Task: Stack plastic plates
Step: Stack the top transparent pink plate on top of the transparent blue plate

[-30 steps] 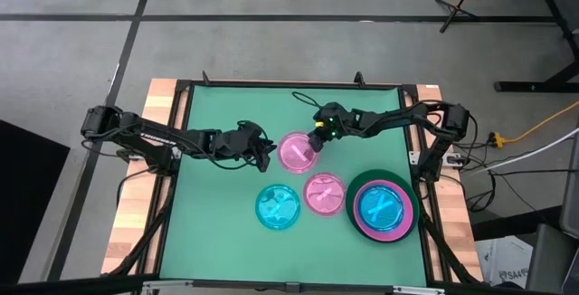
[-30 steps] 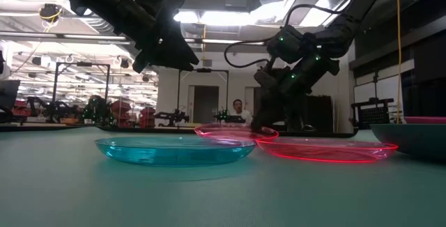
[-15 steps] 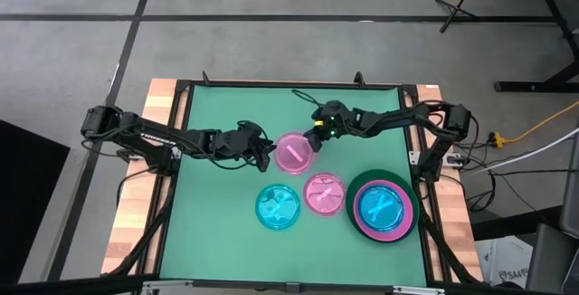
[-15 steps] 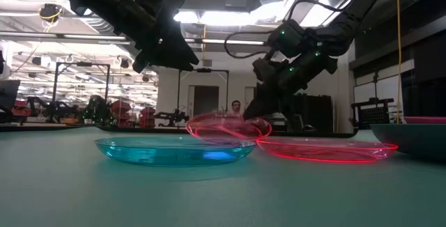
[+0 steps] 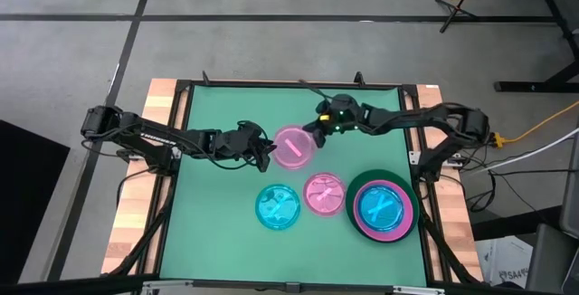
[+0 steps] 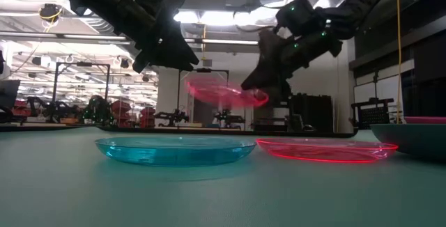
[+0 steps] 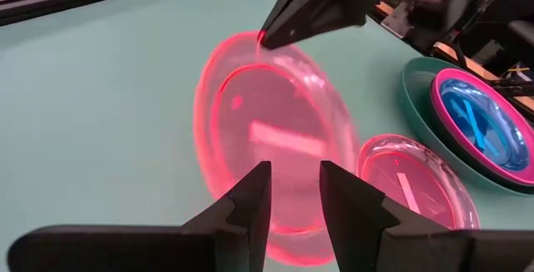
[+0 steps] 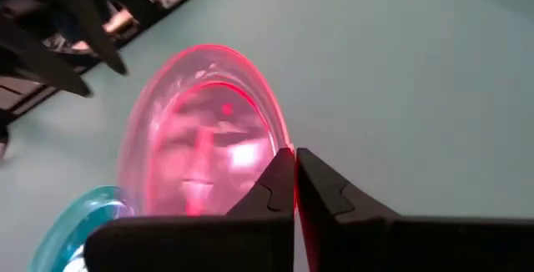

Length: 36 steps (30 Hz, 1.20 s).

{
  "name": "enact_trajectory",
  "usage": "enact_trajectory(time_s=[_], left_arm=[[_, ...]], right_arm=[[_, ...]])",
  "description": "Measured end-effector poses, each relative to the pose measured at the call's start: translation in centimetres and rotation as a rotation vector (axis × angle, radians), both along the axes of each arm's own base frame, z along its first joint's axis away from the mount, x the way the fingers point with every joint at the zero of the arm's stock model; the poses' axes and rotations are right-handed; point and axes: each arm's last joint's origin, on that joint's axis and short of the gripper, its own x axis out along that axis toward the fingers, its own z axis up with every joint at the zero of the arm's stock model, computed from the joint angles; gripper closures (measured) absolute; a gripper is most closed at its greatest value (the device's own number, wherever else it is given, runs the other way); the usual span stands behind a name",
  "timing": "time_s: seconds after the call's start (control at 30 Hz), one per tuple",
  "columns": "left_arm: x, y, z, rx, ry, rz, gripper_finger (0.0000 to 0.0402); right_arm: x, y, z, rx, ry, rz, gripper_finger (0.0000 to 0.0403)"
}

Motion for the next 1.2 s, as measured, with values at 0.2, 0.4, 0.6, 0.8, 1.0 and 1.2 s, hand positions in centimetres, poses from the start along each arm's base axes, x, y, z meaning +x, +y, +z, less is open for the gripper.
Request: enact_trajectory(time_s=[0.2,0.4,0.6,0.8,1.0,1.2], left_arm=[[0.0,-0.4,0.0,0.0,0.0,-0.016,0.0304],[0.0,-1.5,0.0,-0.002,-0.001,-0.054,0.0304],[-0.1,-3.1,0.0,-0.004,-0.003,-0.115,0.0304],[-0.3,-4.7,0.0,-0.002,-0.002,-0.175,0.0304],[-0.4,-5.6,0.0,-0.001,-0.002,-0.209,0.0304],[-0.5,-5.9,0.0,-0.001,-0.002,-0.22,0.0304]], right_arm=[[-0.8,0.5,1.9,0.008,-0.04,0.04,0.0403],[-2.3,1.1,3.3,0.021,0.0,0.078,0.0403],[-4.0,1.7,4.0,0.045,0.083,0.086,0.0403],[-5.8,2.8,4.6,0.122,0.153,0.197,0.0403],[-7.5,4.9,5.0,0.179,0.239,0.301,0.0403],[-8.8,8.1,4.8,0.201,0.374,0.445,0.0403]])
